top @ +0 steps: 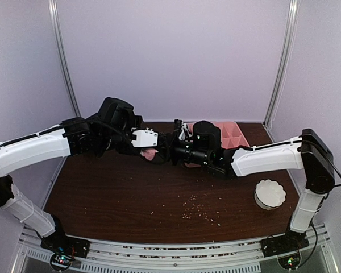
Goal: Roll the socks
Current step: Roll the sock at the center of the board.
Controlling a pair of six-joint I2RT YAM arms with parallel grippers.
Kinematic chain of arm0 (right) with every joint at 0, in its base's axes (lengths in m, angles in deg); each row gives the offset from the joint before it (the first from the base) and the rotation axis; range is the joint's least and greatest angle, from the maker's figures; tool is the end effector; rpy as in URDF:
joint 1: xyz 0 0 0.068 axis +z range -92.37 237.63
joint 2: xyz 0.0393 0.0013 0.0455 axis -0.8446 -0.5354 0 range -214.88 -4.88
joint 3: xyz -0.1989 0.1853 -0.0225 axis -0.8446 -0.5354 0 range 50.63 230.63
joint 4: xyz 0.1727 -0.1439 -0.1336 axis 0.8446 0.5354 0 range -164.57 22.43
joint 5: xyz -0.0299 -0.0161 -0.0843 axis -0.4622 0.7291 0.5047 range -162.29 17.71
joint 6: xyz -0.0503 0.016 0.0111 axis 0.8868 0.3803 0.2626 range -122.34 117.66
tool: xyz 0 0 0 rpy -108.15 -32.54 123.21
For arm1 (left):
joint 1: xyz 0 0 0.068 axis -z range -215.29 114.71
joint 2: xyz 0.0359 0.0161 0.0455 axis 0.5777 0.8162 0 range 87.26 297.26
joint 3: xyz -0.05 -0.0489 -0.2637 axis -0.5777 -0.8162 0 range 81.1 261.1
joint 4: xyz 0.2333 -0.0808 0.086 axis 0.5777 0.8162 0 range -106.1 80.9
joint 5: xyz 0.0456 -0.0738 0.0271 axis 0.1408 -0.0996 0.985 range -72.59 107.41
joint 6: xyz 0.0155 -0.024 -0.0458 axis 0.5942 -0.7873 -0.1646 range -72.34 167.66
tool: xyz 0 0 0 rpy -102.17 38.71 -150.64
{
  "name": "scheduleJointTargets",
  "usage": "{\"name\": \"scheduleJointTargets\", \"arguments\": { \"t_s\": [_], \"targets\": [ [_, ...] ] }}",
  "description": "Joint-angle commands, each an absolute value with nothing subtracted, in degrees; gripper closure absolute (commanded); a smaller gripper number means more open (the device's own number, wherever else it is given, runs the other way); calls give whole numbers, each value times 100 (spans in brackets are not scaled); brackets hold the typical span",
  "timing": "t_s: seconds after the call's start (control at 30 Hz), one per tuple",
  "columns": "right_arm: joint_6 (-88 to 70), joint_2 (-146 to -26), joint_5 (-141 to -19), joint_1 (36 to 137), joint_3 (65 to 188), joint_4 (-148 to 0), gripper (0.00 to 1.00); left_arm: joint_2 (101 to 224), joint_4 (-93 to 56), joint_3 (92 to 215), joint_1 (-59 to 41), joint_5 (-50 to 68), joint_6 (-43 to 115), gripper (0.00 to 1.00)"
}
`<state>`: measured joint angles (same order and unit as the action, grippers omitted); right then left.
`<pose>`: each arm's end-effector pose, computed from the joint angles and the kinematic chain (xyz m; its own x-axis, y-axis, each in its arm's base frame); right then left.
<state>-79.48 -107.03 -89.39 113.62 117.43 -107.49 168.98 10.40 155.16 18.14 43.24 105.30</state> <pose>0.2251 0.3524 0.2742 -0.9379 0.2759 -0.2103 -0.1899 0.0990 0.9768 0.2034 -0.2481 0.3420 0.2503 0.9389 -0.2363 0.5546 0.0610 0.8299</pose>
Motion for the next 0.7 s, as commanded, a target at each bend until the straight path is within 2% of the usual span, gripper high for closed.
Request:
{"name": "scheduleJointTargets", "arguments": {
  "t_s": [0.0,0.2,0.23,0.3,0.43,0.67],
  "targets": [
    [-8713,-10704,-9296,11408,11649,-11771,100,16785,488,15152,1970,4516,11173,23],
    [-8762,-10690,-9197,11389,11524,-11913,100,16671,1144,15326,2053,4100,10668,18],
    [-8767,-10685,-9183,11380,11514,-11946,100,16653,1415,15420,2052,3931,10547,15],
    [-8664,-10659,-9181,11365,11544,-11816,100,16637,1994,15660,2052,3518,10298,3],
    [-8279,-10571,-9137,11359,11651,-11332,100,16616,3065,16006,2052,2635,10038,2],
    [-8474,-10668,-9206,11375,11673,-11515,100,16546,1861,15553,2052,3794,10366,2]
  ]
}}
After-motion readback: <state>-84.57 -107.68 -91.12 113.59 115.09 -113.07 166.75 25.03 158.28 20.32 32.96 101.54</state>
